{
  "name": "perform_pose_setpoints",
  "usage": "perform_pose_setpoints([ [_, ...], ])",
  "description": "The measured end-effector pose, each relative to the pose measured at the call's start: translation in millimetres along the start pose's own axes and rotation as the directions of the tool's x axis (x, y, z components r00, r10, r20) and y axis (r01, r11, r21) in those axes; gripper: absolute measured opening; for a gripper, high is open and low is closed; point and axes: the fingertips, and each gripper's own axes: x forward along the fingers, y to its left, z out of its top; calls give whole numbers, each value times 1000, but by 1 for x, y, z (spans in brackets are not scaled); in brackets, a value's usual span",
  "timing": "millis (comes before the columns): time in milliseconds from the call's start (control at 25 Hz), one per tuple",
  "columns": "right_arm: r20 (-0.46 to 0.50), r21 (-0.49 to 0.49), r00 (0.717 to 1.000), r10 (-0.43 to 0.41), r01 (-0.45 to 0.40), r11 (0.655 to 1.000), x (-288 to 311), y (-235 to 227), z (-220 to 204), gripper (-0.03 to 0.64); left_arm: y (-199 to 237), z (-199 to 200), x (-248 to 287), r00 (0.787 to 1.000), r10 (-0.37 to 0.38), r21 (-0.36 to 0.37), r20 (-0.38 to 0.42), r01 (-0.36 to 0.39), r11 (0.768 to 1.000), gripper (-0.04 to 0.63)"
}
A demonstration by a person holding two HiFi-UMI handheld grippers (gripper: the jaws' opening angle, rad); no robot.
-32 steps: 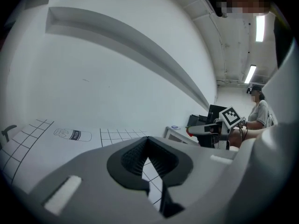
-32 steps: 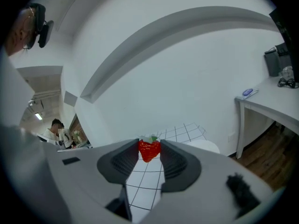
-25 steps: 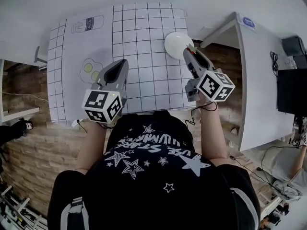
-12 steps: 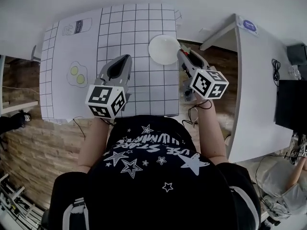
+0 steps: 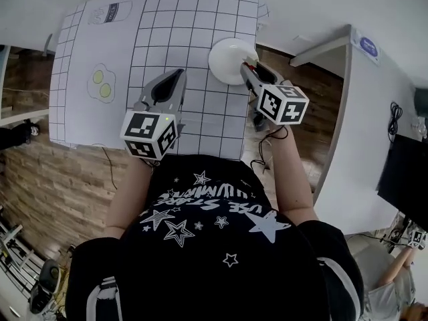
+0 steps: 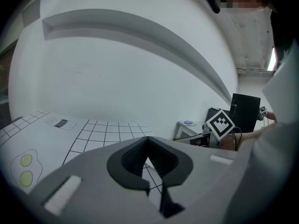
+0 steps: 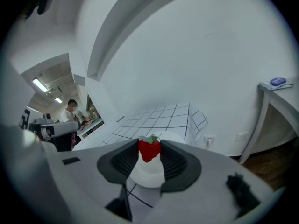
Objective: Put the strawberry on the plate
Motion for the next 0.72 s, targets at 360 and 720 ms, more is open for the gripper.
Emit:
perform_pose_setpoints([
  [360, -129, -121, 991, -19, 4, 993, 38, -6, -17, 150, 11, -14, -4, 997, 62, -23, -37, -63, 998, 8],
  [720, -203, -263, 976, -83, 27, 964, 50, -4, -26, 150, 22, -17, -16, 996, 82, -24, -40, -83, 996, 8],
])
